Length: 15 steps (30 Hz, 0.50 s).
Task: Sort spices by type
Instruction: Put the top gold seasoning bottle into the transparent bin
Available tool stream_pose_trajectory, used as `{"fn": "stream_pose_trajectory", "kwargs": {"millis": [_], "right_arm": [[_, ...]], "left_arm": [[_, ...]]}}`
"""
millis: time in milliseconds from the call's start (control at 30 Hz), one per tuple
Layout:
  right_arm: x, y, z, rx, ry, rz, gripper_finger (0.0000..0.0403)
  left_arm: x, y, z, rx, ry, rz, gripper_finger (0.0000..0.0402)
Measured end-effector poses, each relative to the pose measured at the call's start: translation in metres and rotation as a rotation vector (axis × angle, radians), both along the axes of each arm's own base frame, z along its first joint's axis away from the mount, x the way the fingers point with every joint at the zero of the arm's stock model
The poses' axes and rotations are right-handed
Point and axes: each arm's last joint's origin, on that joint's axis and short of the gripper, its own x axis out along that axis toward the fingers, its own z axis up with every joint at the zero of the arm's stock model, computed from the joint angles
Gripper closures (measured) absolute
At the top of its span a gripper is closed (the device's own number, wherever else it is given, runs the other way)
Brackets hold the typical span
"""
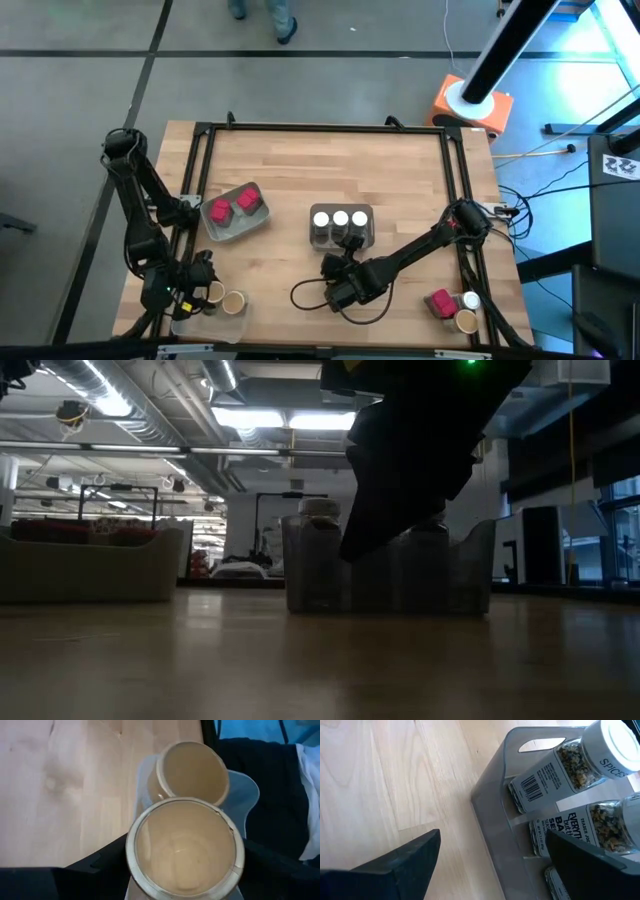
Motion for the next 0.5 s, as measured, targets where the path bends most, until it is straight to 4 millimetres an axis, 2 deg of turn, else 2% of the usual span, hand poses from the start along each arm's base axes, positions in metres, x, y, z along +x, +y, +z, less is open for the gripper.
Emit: {"fn": "stream_pose_trajectory", "kwargs": {"millis": [300, 500], "right_arm": [[-0.0001, 0.0001, 0.0000, 0.000, 0.001, 0.001, 0.0043], [-0.0001, 0.0001, 0.0000, -0.001, 0.001, 0.001, 0.0043]], "left_arm": [[0.0003, 0.0003, -0.0011, 0.019, -0.013, -0.015, 0.0125], [0.0000, 0.0008, -0.0098, 0.067, -0.009, -0.038, 0.0125]]}}
